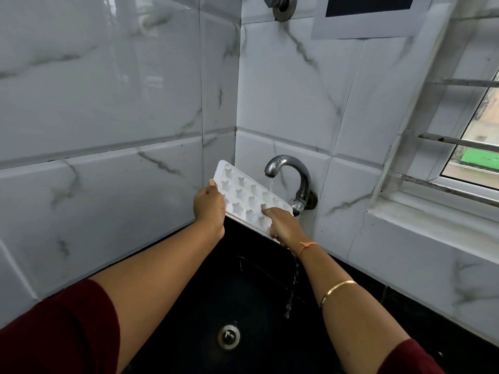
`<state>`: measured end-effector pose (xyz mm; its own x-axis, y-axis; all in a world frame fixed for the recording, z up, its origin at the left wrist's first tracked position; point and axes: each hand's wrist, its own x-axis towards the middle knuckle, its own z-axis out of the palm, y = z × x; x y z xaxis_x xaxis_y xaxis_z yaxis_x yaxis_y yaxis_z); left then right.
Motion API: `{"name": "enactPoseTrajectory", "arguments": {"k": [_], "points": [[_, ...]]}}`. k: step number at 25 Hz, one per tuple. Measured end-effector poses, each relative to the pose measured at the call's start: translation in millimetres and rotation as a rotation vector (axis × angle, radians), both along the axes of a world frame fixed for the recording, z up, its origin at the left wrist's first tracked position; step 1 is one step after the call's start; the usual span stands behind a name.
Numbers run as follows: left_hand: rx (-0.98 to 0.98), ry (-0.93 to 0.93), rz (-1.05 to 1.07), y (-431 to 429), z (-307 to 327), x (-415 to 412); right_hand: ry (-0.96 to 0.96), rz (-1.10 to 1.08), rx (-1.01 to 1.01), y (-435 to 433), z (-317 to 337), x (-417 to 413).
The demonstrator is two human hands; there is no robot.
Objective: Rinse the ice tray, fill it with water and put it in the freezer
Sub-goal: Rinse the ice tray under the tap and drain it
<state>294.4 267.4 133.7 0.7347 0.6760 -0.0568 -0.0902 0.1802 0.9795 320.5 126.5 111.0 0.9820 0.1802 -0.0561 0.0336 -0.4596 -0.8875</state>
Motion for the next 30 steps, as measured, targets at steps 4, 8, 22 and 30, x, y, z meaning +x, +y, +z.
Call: {"name": "enactPoseTrajectory", "arguments": {"k": [4, 8, 22, 30], "points": [[-0.019, 0.004, -0.006, -3.3, -0.4, -2.2, -0.031, 0.019, -0.029, 0.1, 2.6, 1.0], [-0.011, 0.001, 0.009, -1.0, 2.8, -2.2, -0.024, 0.032, 0.000, -4.8, 1.5, 0.9], [0.042, 0.043, 0.045, 6.2, 0.8, -10.7, -0.029, -0.093, 0.137, -5.5, -12.1, 3.4], [-0.049, -0.005, 0.070, 14.0, 6.4, -9.6, -0.054, -0.040, 0.016, 0.8, -12.3, 12.7]]}}
